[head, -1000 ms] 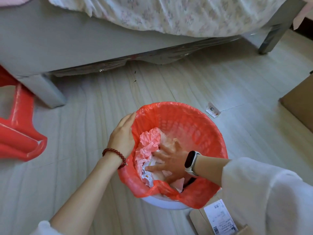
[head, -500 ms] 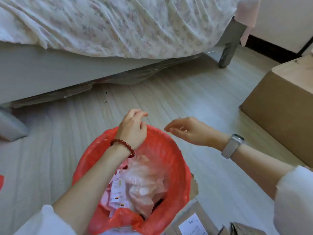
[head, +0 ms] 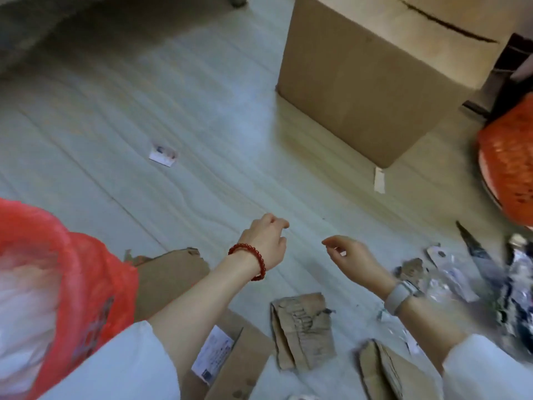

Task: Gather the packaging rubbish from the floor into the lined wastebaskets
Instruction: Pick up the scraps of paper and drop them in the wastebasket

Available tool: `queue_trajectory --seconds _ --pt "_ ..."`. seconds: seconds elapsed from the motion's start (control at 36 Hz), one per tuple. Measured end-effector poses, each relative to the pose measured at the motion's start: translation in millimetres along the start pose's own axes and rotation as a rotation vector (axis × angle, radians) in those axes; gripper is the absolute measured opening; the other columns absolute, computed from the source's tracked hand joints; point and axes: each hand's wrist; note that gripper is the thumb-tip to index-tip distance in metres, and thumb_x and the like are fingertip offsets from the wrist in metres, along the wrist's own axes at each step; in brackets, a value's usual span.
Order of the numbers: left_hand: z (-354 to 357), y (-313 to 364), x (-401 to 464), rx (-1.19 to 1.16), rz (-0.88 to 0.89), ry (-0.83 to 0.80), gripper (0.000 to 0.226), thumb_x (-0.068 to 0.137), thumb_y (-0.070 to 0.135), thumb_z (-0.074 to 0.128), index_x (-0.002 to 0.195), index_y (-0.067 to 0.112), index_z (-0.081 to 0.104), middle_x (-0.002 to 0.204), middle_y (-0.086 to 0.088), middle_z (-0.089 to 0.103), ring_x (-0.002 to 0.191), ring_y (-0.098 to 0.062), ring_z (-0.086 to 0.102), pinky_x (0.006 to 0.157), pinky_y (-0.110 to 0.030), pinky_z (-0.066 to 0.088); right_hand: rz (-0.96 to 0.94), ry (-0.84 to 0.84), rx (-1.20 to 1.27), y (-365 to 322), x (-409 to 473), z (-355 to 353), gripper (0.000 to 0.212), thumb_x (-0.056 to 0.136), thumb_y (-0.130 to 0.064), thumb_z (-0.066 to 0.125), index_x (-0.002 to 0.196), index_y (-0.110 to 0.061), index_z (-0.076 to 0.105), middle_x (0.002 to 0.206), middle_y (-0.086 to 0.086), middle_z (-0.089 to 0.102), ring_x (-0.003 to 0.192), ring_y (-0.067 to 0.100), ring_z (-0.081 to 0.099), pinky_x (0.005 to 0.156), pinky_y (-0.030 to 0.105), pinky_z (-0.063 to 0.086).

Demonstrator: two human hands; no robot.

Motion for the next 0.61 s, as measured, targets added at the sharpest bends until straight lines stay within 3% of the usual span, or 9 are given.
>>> queue_trajectory --seconds 0.11,0.22,0.31,0.39,0.5,0.61 --pt "61 2 25 0.112 -0.048 -0.173 0.049 0.094 0.021 0.039 0.141 0.022 0.027 0.151 -0.005 0.018 0.136 -0.026 0.020 0.107 -0.042 0.031 0.102 0.155 0.020 58 4 0 0.029 0.093 -0.015 0.047 0.121 -0.011 0.057 0.121 0.009 0.058 0.108 0.023 0.055 0.091 0.032 0.043" --pt "84 10 57 0.322 -0.095 -0.171 0.062 0.092 0.034 0.044 0.145 0.029 0.011 0.155 -0.002 -0.003 0.142 -0.029 -0.002 0.112 -0.050 0.016 0.111 0.292 -0.040 93 38 -20 0.033 0.094 -0.014 0.046 0.126 -0.010 0.052 0.131 0.012 0.048 0.123 0.029 0.042 0.095 0.037 0.038" --pt "89 15 80 0.391 -0.155 -0.160 0.076 0.087 0.049 0.049 0.144 0.038 -0.001 0.154 0.002 -0.018 0.141 -0.030 -0.017 0.110 -0.060 0.003 0.134 0.367 -0.059 110 81 -40 0.039 0.091 -0.009 0.046 0.130 -0.003 0.048 0.133 0.018 0.044 0.124 0.037 0.038 0.097 0.036 0.034" --pt "91 17 93 0.382 -0.197 -0.164 0.087 0.080 0.056 0.055 0.142 0.043 -0.005 0.152 0.004 -0.023 0.139 -0.031 -0.021 0.107 -0.065 0.001 0.241 0.418 0.032 119 127 -59 0.048 0.091 -0.016 0.048 0.136 -0.001 0.038 0.138 0.021 0.037 0.126 0.039 0.034 0.103 0.037 0.028" --pt "93 16 95 0.388 -0.219 -0.152 0.087 0.079 0.057 0.056 0.141 0.045 -0.004 0.152 0.005 -0.024 0.139 -0.030 -0.022 0.107 -0.065 0.001 0.457 0.460 0.052 120 171 -73 0.056 0.090 -0.037 0.052 0.130 0.000 0.038 0.136 0.019 0.034 0.125 0.035 0.032 0.094 0.038 0.033" --pt "92 17 98 0.373 -0.248 -0.150 0.087 0.077 0.057 0.059 0.140 0.047 -0.001 0.152 0.006 -0.024 0.139 -0.030 -0.022 0.107 -0.064 0.001 0.464 0.539 -0.048 122 188 -64 0.033 0.094 -0.022 0.044 0.115 0.003 0.049 0.128 0.020 0.040 0.119 0.034 0.036 0.083 0.039 0.038"
Point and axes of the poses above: each hand's wrist, its own x-axis towards the middle knuckle, its own z-axis out of the palm, y = z × x
